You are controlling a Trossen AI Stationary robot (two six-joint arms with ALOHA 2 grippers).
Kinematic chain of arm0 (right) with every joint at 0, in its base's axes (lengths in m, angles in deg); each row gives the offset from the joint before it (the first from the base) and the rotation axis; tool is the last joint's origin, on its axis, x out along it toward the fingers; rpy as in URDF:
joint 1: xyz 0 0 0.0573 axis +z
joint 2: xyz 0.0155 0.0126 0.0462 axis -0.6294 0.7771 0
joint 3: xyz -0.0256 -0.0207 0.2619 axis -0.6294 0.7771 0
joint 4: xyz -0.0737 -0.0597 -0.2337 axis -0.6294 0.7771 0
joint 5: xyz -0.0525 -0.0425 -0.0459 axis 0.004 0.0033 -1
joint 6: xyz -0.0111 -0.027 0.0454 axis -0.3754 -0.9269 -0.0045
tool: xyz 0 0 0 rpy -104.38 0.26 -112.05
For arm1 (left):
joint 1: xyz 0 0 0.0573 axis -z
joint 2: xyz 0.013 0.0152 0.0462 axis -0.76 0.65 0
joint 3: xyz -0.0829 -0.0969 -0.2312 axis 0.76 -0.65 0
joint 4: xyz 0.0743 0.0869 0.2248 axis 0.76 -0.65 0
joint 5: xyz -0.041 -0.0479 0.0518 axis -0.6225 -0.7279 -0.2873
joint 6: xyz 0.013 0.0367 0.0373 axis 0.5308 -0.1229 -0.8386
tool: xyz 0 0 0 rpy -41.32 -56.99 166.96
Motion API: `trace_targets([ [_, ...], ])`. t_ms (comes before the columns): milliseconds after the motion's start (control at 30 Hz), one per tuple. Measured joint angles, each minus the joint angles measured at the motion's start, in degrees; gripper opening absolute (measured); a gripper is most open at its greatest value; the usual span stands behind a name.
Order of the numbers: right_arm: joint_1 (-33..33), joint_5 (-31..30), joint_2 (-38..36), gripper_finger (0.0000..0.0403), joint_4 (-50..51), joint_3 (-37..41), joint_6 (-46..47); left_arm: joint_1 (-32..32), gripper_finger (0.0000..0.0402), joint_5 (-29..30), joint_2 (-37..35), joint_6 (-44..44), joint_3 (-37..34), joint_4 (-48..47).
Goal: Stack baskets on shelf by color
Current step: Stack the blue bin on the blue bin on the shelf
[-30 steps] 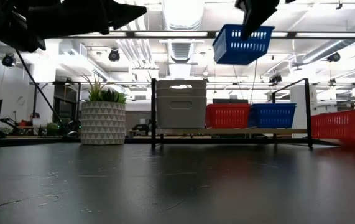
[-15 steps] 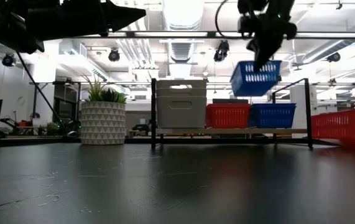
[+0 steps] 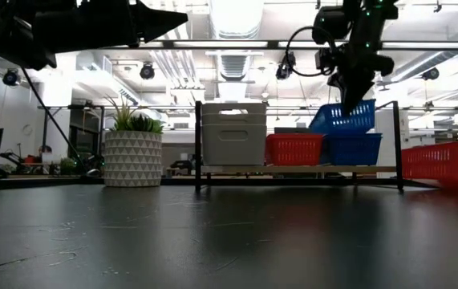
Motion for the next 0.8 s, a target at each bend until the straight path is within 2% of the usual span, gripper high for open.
trace_targets([
  [367,-1.0,-0.1,0.0,0.0015,-3.5,5.2,-2.5,0.0,0.0118,0.0,0.0,0.0,-0.2,0.0],
  [600,-1.0,-1.9,-0.7,0.0067,-3.4,5.3,-1.0,0.0,0.0118,0.0,0.0,0.0,-0.2,0.0],
  [800,-1.0,-3.6,-0.9,0.0101,3.6,0.3,4.7,0.0,0.0118,0.0,0.0,0.0,-0.2,0.0],
])
